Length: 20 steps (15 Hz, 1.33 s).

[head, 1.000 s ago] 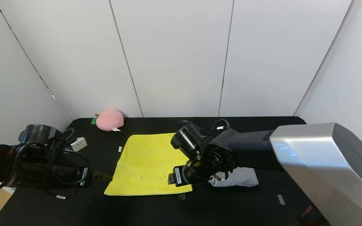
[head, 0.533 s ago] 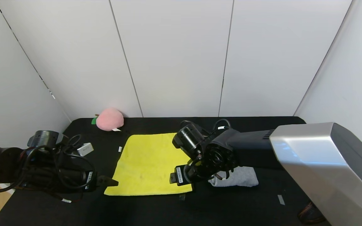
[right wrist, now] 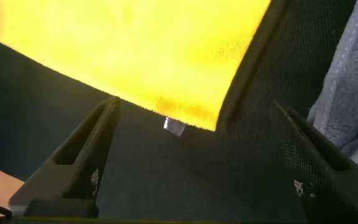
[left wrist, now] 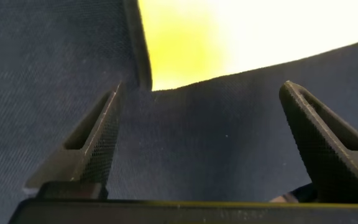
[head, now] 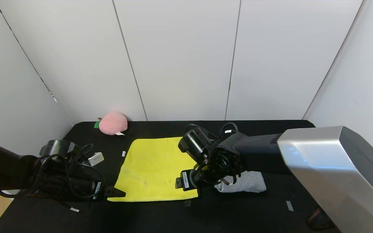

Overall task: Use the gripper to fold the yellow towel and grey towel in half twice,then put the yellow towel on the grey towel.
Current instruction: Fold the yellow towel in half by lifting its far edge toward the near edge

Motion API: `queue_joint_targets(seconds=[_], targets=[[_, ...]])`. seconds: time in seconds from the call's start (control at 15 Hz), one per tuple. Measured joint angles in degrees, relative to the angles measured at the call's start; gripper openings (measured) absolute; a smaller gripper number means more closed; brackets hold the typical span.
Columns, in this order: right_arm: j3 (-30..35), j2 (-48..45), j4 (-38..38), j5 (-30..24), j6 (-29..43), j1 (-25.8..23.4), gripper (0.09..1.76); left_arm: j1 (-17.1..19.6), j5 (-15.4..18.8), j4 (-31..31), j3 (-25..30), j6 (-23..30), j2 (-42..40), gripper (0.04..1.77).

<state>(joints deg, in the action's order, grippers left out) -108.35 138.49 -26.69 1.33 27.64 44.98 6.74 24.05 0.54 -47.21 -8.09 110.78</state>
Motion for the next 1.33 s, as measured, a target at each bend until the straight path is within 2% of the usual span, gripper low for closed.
queue_joint_targets(seconds=[0.27,0.67,1.33], targets=[[0.0,0.0,0.0,-0.1,0.2,-0.1,1.71,-0.1,0.5,-0.5,-0.2,-2.3,2.2,1.72],[0.0,0.0,0.0,-0.4,0.1,-0.1,1.71,-1.3,0.3,-2.8,-1.2,-2.2,4.7,1.72],[0.3,0.1,0.0,-0.4,0.4,-0.2,1.71,-2.4,1.1,-2.8,-2.1,-2.1,5.7,1.72]])
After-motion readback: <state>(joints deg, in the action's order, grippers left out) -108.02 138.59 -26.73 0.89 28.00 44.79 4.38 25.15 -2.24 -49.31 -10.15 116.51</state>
